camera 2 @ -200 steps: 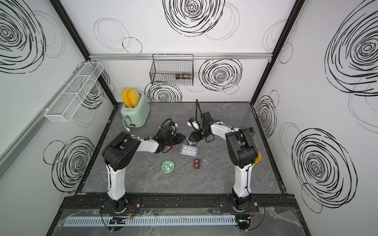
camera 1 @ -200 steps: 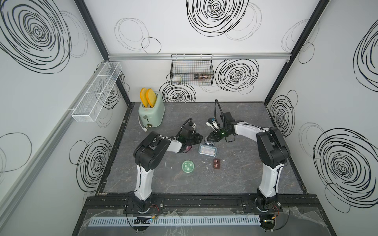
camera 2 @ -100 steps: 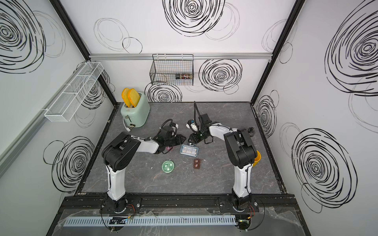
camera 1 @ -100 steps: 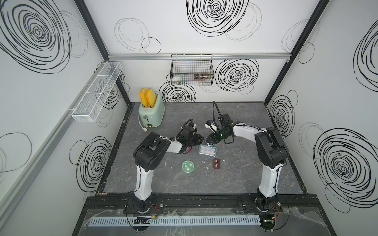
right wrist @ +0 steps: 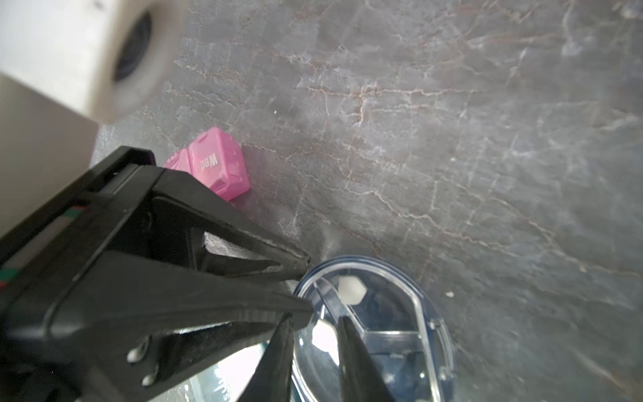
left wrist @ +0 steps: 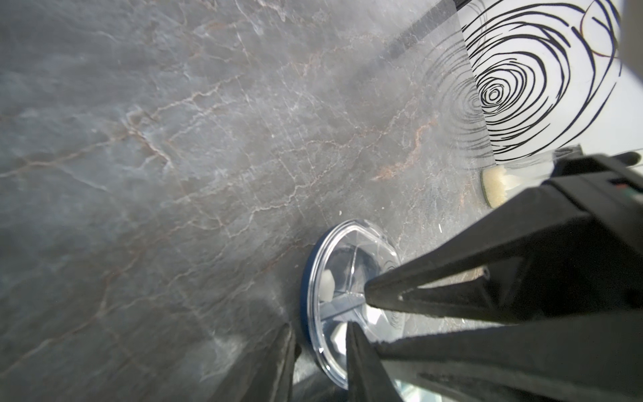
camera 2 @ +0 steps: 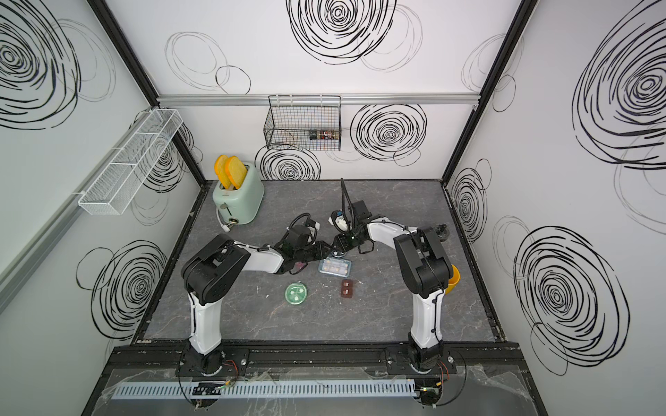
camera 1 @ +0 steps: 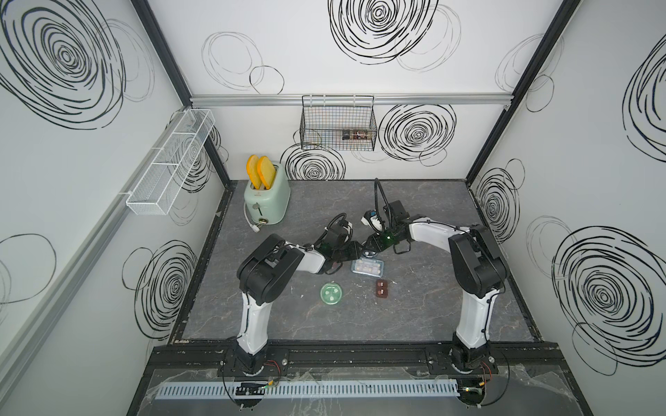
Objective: Close pillboxes
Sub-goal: Close the pillbox at the center of the board, then reset both arms
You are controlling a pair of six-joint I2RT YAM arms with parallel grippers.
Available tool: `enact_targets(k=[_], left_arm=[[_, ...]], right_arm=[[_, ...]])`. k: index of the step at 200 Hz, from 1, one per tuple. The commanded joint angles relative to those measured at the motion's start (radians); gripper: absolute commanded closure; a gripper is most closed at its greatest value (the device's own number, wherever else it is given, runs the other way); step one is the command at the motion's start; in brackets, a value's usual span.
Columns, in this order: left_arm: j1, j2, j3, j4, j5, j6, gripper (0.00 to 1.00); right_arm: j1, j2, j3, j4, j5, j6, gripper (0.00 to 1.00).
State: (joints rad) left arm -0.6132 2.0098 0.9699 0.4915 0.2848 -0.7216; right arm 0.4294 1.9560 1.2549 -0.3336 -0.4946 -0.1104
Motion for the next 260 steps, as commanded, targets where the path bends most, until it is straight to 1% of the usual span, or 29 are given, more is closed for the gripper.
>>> enact_targets(k=[1, 8, 30, 40, 48, 61, 65, 69, 72, 76, 87, 92, 95, 99, 102, 106, 117, 127, 135, 143, 152, 179, 188, 197, 217, 237, 260], left_arm=[[0.009, -0.080, -0.021, 0.011, -0.030, 0.007, 0.71], [0.017, -0.105, -0.014, -0.003, -0.038, 0.019, 0.69], [0.057, -0.201, 0.027, -0.084, -0.071, 0.092, 0.56], [0.080, -0.245, 0.043, -0.118, -0.086, 0.129, 0.50], [0.102, -0.280, 0.051, -0.143, -0.097, 0.162, 0.44], [0.144, -0.333, 0.056, -0.181, -0.116, 0.223, 0.33], [0.157, -0.350, 0.053, -0.189, -0.126, 0.241, 0.29], [0.171, -0.367, 0.049, -0.197, -0.135, 0.257, 0.22], [0.179, -0.380, 0.042, -0.200, -0.144, 0.271, 0.18], [0.193, -0.398, 0.032, -0.200, -0.155, 0.287, 0.13], [0.234, -0.449, -0.009, -0.192, -0.180, 0.349, 0.00], [0.250, -0.471, -0.029, -0.183, -0.194, 0.372, 0.03], [0.261, -0.484, -0.046, -0.178, -0.198, 0.383, 0.04], [0.275, -0.501, -0.067, -0.170, -0.213, 0.397, 0.04], [0.287, -0.513, -0.082, -0.167, -0.222, 0.408, 0.04], [0.301, -0.529, -0.104, -0.162, -0.240, 0.419, 0.04], [0.347, -0.570, -0.169, -0.131, -0.264, 0.440, 0.04], [0.394, -0.605, -0.233, -0.095, -0.280, 0.450, 0.04], [0.432, -0.629, -0.283, -0.063, -0.280, 0.447, 0.04], [0.467, -0.655, -0.330, -0.039, -0.266, 0.452, 0.04], [0.494, -0.686, -0.376, -0.015, -0.273, 0.469, 0.04], [0.541, -0.780, -0.513, 0.066, -0.358, 0.522, 0.04], [0.567, -0.801, -0.540, 0.089, -0.346, 0.526, 0.04], [0.589, -0.814, -0.570, 0.157, -0.340, 0.534, 0.04], [0.629, -0.806, -0.617, 0.260, -0.331, 0.546, 0.04], [0.671, -0.744, -0.663, 0.379, -0.293, 0.561, 0.04], [0.718, -0.652, -0.688, 0.527, -0.234, 0.504, 0.04]], right_arm=[[-0.009, -0.007, -0.031, -0.046, 0.050, 0.021, 0.72], [-0.018, -0.026, -0.017, -0.041, 0.036, 0.027, 0.70], [-0.058, -0.097, 0.008, -0.013, 0.030, 0.058, 0.65], [-0.082, -0.134, -0.003, 0.012, 0.040, 0.076, 0.63], [-0.105, -0.165, -0.023, 0.038, 0.055, 0.088, 0.59], [-0.150, -0.221, -0.077, 0.093, 0.086, 0.106, 0.52], [-0.166, -0.239, -0.099, 0.112, 0.094, 0.112, 0.49], [-0.181, -0.258, -0.121, 0.134, 0.100, 0.118, 0.47], [-0.194, -0.272, -0.139, 0.151, 0.106, 0.122, 0.42], [-0.212, -0.292, -0.165, 0.175, 0.112, 0.127, 0.39], [-0.258, -0.344, -0.235, 0.247, 0.138, 0.134, 0.20], [-0.278, -0.368, -0.269, 0.279, 0.160, 0.136, 0.15], [-0.287, -0.380, -0.292, 0.297, 0.179, 0.137, 0.09], [-0.299, -0.396, -0.320, 0.322, 0.204, 0.138, 0.05], [-0.308, -0.407, -0.337, 0.338, 0.224, 0.138, 0.00], [-0.318, -0.419, -0.358, 0.355, 0.252, 0.140, 0.02], [-0.345, -0.448, -0.416, 0.407, 0.304, 0.130, 0.02], [-0.358, -0.473, -0.480, 0.472, 0.376, 0.115, 0.02], [-0.361, -0.490, -0.529, 0.526, 0.438, 0.111, 0.02], [-0.367, -0.505, -0.577, 0.580, 0.474, 0.112, 0.02], [-0.374, -0.516, -0.629, 0.641, 0.488, 0.117, 0.02], [-0.387, -0.525, -0.736, 0.785, 0.493, 0.115, 0.02], [-0.391, -0.521, -0.754, 0.816, 0.493, 0.116, 0.02], [-0.391, -0.517, -0.763, 0.833, 0.500, 0.119, 0.02], [-0.395, -0.523, -0.780, 0.895, 0.507, 0.125, 0.02], [-0.397, -0.531, -0.810, 0.981, 0.508, 0.119, 0.02], [-0.406, -0.527, -0.832, 1.069, 0.481, 0.123, 0.02]])
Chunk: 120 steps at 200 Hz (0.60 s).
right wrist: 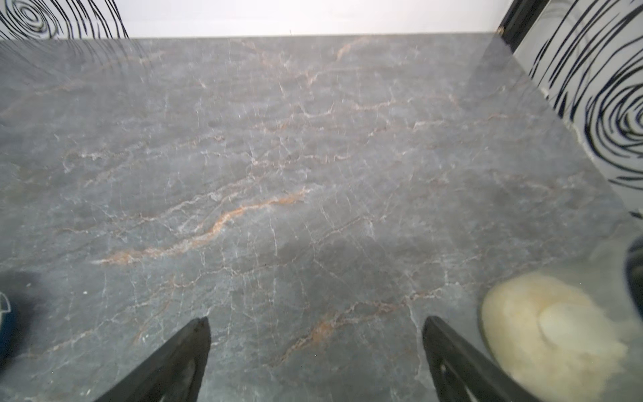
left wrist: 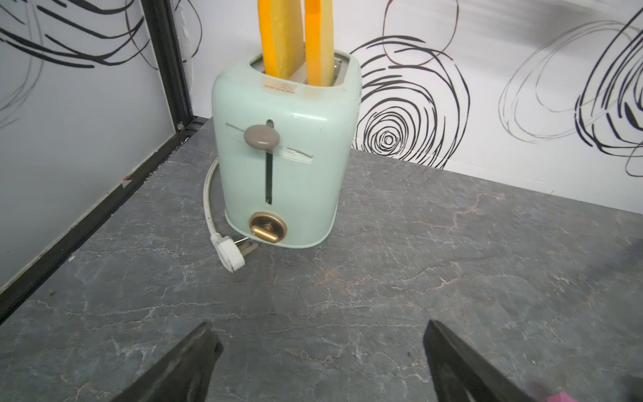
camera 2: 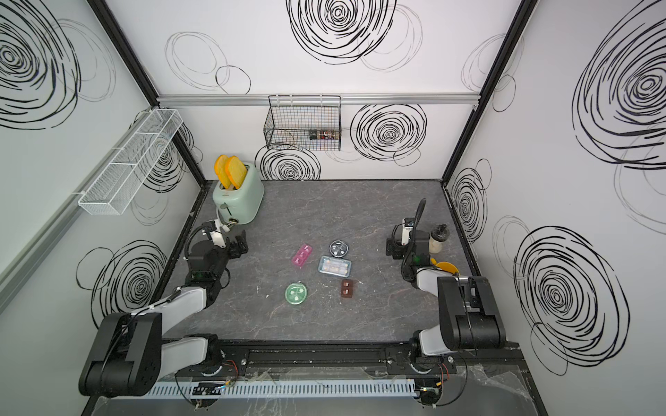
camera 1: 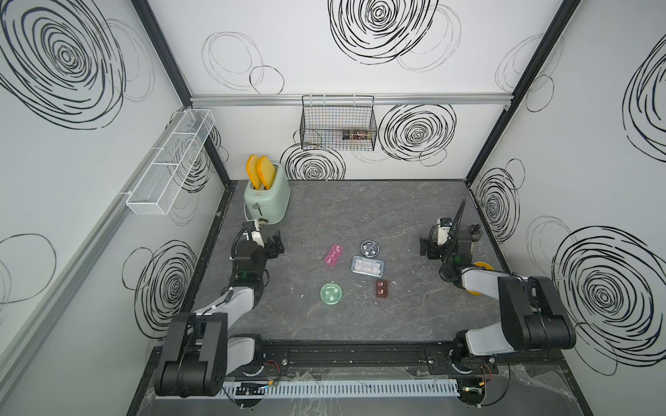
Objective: Close pillboxes
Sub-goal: Reset both arms
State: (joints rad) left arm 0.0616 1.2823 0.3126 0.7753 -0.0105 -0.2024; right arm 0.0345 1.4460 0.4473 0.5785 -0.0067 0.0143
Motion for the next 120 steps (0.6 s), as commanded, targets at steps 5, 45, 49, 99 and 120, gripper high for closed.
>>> enact_targets(k=[5, 45, 49, 99, 120], left_arm=[[0.050, 0.087, -0.018, 0.232, 0.082, -0.006, 0.04], [0.013, 0.137, 0.000, 0.295, 0.018, 0.068, 0.04], [0.006, 0.141, 0.004, 0.295, 0.021, 0.077, 0.04], [-0.120, 0.169, -0.070, 0.449, -0.105, 0.189, 0.04], [-0.101, 0.209, -0.120, 0.581, -0.071, 0.177, 0.04]], right_arm=[[-0.011, -0.014, -0.025, 0.167, -0.011, -0.001, 0.02], [-0.031, 0.034, -0.073, 0.326, -0.020, 0.008, 0.02], [-0.036, 0.030, -0.072, 0.315, -0.030, 0.014, 0.02], [-0.039, 0.049, -0.191, 0.551, -0.008, 0.021, 0.02], [-0.041, 0.047, -0.185, 0.537, -0.009, 0.023, 0.02]])
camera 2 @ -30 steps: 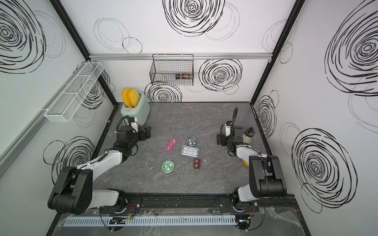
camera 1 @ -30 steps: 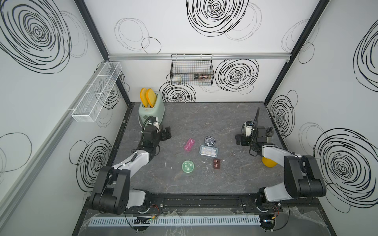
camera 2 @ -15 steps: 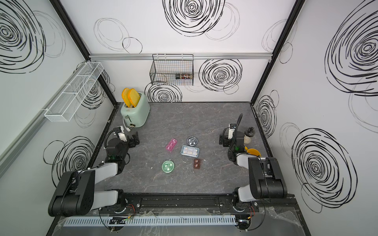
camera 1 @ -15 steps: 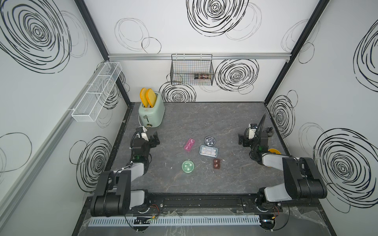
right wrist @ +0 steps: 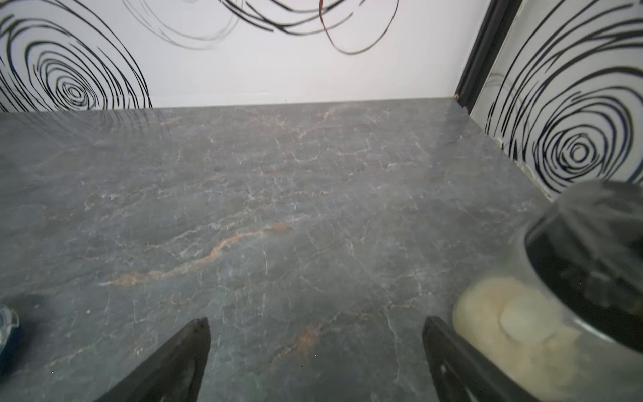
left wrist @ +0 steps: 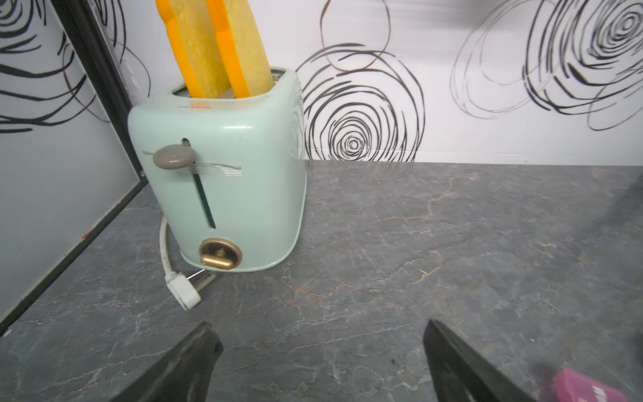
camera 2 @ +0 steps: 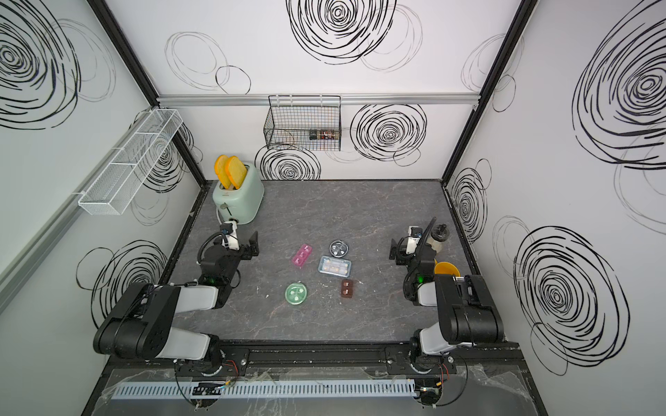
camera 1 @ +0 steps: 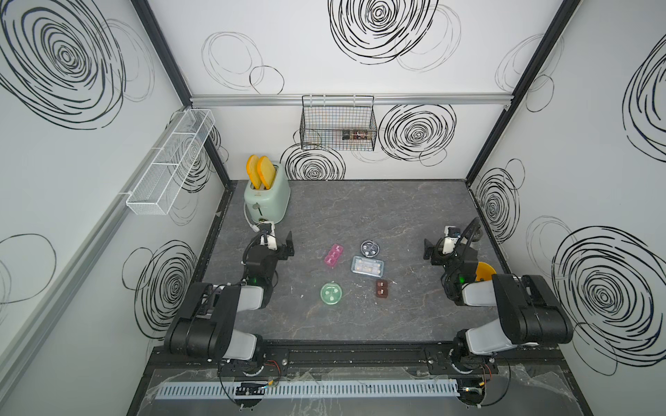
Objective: Close pillboxes
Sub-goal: Reset both arms
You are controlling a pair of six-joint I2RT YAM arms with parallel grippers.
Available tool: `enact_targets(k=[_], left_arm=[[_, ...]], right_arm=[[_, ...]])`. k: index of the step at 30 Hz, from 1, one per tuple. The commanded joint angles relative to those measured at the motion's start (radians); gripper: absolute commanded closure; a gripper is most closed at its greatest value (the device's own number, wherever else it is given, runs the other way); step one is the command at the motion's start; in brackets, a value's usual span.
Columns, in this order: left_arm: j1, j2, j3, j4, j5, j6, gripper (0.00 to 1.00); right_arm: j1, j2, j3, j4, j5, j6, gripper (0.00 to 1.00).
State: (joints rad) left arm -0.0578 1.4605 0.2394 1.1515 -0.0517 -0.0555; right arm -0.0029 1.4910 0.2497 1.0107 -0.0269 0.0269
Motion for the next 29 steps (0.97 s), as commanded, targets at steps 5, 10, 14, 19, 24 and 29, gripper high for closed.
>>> enact_targets(k=[5, 10, 14, 19, 24, 29], left_arm=[[0.015, 0.035, -0.046, 0.213, -0.038, 0.033, 0.04], [0.013, 0.034, -0.048, 0.212, -0.041, 0.034, 0.04], [0.010, 0.032, -0.048, 0.212, -0.046, 0.036, 0.04], [0.010, 0.032, -0.048, 0.212, -0.046, 0.036, 0.04], [0.010, 0.032, -0.048, 0.213, -0.047, 0.037, 0.04], [0.009, 0.032, -0.049, 0.214, -0.049, 0.039, 0.04]], right_arm=[[-0.003, -0.009, 0.024, 0.067, 0.016, 0.018, 0.02], [-0.002, -0.007, 0.024, 0.069, 0.016, 0.016, 0.02], [-0.002, -0.008, 0.023, 0.068, 0.018, 0.016, 0.02], [0.000, -0.004, 0.027, 0.065, 0.017, 0.015, 0.02], [0.001, -0.002, 0.036, 0.055, 0.018, 0.014, 0.02], [-0.001, -0.009, 0.026, 0.065, 0.019, 0.013, 0.02]])
